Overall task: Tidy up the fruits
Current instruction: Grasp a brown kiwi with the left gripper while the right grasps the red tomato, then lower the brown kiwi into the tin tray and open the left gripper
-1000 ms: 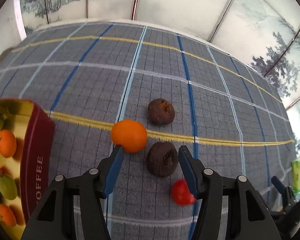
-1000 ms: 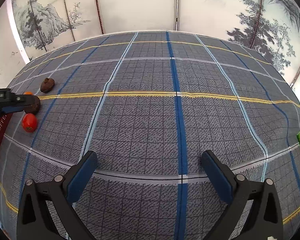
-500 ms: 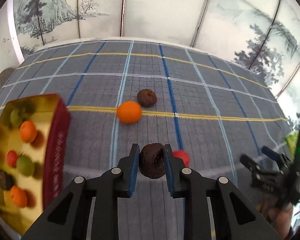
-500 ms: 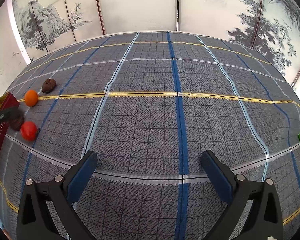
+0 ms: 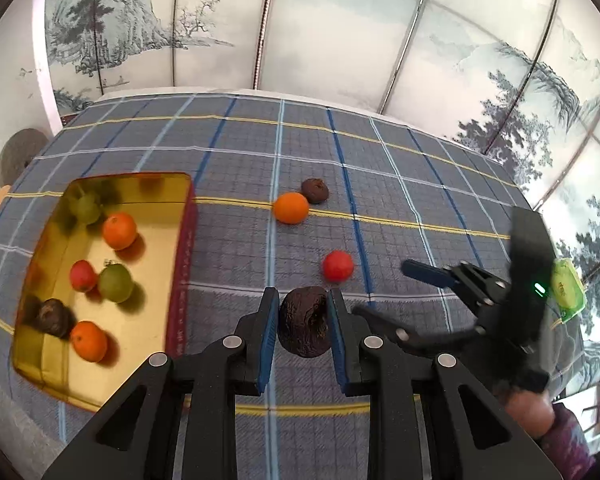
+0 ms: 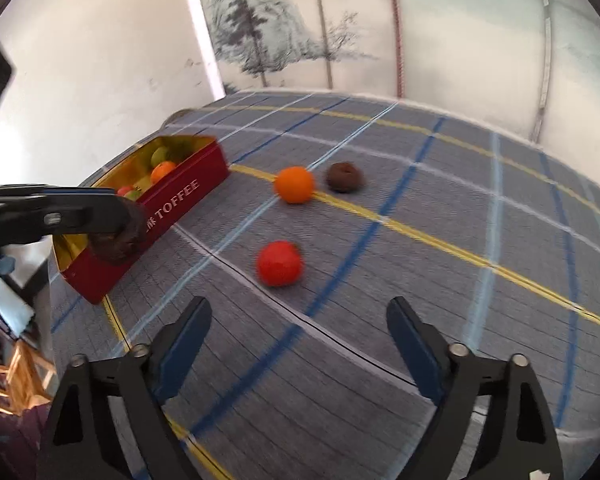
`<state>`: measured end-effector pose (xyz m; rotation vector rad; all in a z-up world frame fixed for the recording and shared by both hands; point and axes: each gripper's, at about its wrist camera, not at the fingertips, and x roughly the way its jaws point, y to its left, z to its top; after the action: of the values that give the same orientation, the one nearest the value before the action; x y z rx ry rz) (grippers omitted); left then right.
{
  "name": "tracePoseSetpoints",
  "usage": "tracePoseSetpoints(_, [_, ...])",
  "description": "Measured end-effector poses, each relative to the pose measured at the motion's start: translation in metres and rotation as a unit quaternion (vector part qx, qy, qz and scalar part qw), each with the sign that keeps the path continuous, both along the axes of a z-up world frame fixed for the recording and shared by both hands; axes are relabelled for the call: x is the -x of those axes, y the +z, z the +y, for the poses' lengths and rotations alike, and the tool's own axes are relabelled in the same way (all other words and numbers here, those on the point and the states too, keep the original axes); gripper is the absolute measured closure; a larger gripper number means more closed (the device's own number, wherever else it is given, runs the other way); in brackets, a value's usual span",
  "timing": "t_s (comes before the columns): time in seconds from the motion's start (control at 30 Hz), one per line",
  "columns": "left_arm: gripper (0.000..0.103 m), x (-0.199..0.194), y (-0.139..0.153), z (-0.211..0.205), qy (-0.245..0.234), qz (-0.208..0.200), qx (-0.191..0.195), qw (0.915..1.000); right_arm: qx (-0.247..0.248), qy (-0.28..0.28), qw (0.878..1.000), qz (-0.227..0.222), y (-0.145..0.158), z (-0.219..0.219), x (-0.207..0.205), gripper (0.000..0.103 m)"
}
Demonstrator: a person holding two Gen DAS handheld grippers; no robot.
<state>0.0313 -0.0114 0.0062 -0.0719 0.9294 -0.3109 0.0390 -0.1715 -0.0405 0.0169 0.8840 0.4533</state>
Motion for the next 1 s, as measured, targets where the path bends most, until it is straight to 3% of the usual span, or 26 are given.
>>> tracePoseSetpoints(0.3, [0.078,0.008,0.006,0.023,0.013,-0.001,0.006,0.9999,-0.013,-0.018,1.0,0.018,-0.012,0.015,-0.032,0.025])
tracePoseSetpoints(0.37, [0.078,0.01,0.008,0.027,0.015,-0.004,0.007,0.9999,-0.006,-0.014,0.999,0.028,-0.017,0.021,-0.039,0.038])
tracePoseSetpoints(0.43, [0.078,0.011,0.009,0.031,0.018,-0.007,0.009,0.9998,0.013,-0.01,0.999,0.033,-0.021,0.028,-0.042,0.061])
tracePoseSetpoints(0.5, [0.078,0.013,0.011,0.039,0.024,-0.009,0.012,0.9996,0.013,-0.003,0.999,0.037,-0.02,0.03,-0.043,0.075])
tracePoseSetpoints(0.7, [0.078,0.021,0.016,0.076,0.05,-0.019,0.0,0.9986,0.009,-0.068,0.997,0.03,-0.016,0.004,-0.016,0.075])
tracePoseSetpoints(0.83, [0.078,0.023,0.007,0.102,0.064,-0.013,-0.014,0.9978,0.006,-0.147,0.989,0.025,-0.012,-0.039,0.005,0.075])
tracePoseSetpoints(1.0, [0.078,0.022,-0.01,0.117,0.068,-0.013,-0.038,0.9969,-0.002,-0.192,0.981,0.04,-0.015,-0.073,0.01,0.074])
